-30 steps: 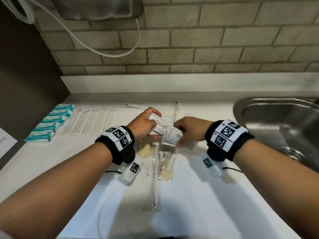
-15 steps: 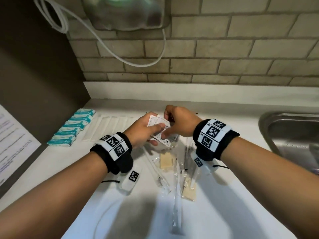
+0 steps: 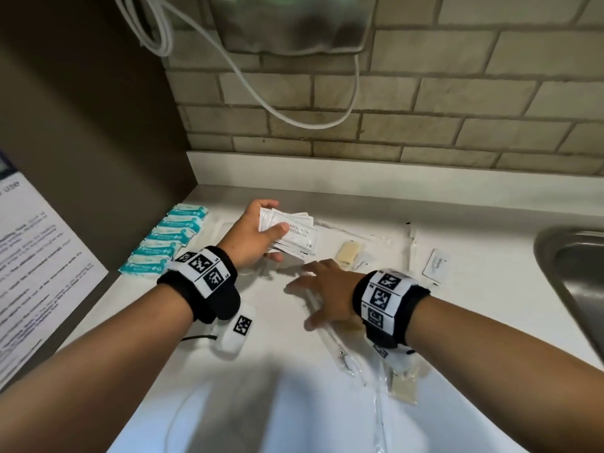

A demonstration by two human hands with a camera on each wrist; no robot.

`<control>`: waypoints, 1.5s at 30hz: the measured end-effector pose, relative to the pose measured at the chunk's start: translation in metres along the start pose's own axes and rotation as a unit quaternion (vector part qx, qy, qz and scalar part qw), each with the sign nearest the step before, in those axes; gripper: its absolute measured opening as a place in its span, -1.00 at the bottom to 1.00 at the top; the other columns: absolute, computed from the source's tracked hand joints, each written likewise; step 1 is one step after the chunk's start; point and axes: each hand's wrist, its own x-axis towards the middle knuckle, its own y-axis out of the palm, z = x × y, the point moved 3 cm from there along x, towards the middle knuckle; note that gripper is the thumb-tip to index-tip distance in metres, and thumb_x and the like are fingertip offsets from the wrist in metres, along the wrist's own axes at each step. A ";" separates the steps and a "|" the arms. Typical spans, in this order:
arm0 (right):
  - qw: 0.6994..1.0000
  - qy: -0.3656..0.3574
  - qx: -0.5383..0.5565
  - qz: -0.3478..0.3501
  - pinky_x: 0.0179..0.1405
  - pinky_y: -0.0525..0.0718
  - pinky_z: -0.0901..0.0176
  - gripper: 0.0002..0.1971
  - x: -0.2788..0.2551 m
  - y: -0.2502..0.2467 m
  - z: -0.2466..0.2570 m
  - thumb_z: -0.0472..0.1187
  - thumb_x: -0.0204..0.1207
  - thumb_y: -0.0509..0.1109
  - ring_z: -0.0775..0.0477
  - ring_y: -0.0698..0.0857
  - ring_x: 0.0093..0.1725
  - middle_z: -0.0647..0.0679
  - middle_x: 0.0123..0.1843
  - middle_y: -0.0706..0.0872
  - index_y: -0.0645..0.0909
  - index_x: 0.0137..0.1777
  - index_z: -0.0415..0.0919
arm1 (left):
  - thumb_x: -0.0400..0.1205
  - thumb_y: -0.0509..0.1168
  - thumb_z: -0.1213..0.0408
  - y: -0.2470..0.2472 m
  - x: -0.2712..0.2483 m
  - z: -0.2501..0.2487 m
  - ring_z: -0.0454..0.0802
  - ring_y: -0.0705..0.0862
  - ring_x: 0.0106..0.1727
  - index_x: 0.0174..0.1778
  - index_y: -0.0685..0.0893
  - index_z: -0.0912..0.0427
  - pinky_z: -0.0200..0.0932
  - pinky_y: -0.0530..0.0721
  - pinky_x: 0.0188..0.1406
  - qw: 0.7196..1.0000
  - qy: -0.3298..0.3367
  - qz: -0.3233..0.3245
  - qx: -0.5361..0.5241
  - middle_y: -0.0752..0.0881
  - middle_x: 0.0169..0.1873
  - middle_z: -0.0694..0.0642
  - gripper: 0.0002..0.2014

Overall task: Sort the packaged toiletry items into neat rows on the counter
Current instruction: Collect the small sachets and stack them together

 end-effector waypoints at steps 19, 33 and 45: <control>0.968 0.184 0.139 -0.095 0.44 0.45 -0.06 -0.01 -0.034 -0.020 -0.036 0.24 0.34 0.52 -0.17 0.43 0.50 -0.12 0.56 0.38 0.15 0.66 -0.15 | 0.67 0.30 0.38 0.039 0.005 0.030 0.14 0.80 -0.14 0.14 0.41 -0.14 0.29 0.79 -0.21 0.986 0.008 0.161 0.034 0.61 0.26 0.26 -0.68; 0.981 0.153 0.041 -0.109 -0.27 0.47 0.16 -0.72 -0.010 -0.004 0.016 -0.01 0.44 0.50 -0.08 0.59 -0.16 0.04 -0.16 0.60 0.46 -0.04 -0.06 | 0.61 0.40 0.34 0.015 -0.026 0.055 -0.10 0.69 -0.13 0.11 0.60 0.13 -0.26 0.61 -0.10 0.945 0.061 0.259 0.191 0.74 -0.11 -0.02 -0.80; 0.982 0.153 -0.051 -0.097 -0.12 0.55 -0.01 -0.53 0.006 0.025 0.038 0.10 0.61 0.23 -0.27 0.70 0.10 -0.13 0.18 0.56 0.34 0.35 -0.20 | 0.67 0.14 0.28 0.019 -0.045 0.061 0.16 0.52 -0.10 0.36 0.30 0.17 0.00 0.44 -0.12 0.792 0.065 0.283 0.537 0.42 0.21 0.19 -0.66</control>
